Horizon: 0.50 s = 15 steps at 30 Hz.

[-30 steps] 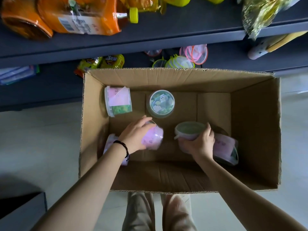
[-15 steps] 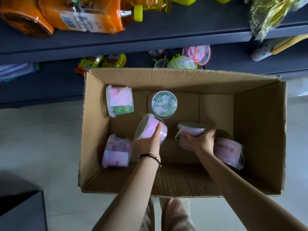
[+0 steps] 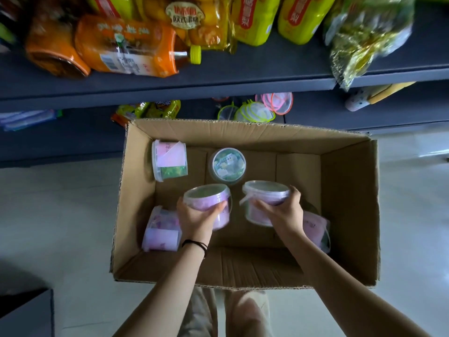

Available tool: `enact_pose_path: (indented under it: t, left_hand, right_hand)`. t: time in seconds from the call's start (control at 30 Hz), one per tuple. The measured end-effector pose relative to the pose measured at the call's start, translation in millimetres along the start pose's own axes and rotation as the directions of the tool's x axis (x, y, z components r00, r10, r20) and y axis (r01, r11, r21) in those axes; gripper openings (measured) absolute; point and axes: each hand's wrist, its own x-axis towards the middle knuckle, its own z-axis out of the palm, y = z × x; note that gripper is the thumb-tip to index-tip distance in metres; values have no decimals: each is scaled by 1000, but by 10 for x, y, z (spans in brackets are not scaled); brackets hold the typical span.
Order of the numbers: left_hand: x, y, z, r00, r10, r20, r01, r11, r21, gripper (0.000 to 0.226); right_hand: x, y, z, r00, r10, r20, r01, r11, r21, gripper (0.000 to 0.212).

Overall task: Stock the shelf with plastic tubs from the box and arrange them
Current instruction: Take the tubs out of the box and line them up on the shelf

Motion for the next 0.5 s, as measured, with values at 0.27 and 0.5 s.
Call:
enact_pose_path:
  t: [0.27, 0.5]
  left_hand:
    - [-650, 1179, -766, 985, 166, -34, -169, 935, -312, 91]
    - [-1314, 2706, -1601, 807, 521, -278, -590, 710, -385, 64]
  right_hand:
    - [-606, -1200, -739, 950, -309, -55, 313, 938, 146, 93]
    - [-1416, -2747, -1543, 786, -609, -105, 616, 756, 221, 109]
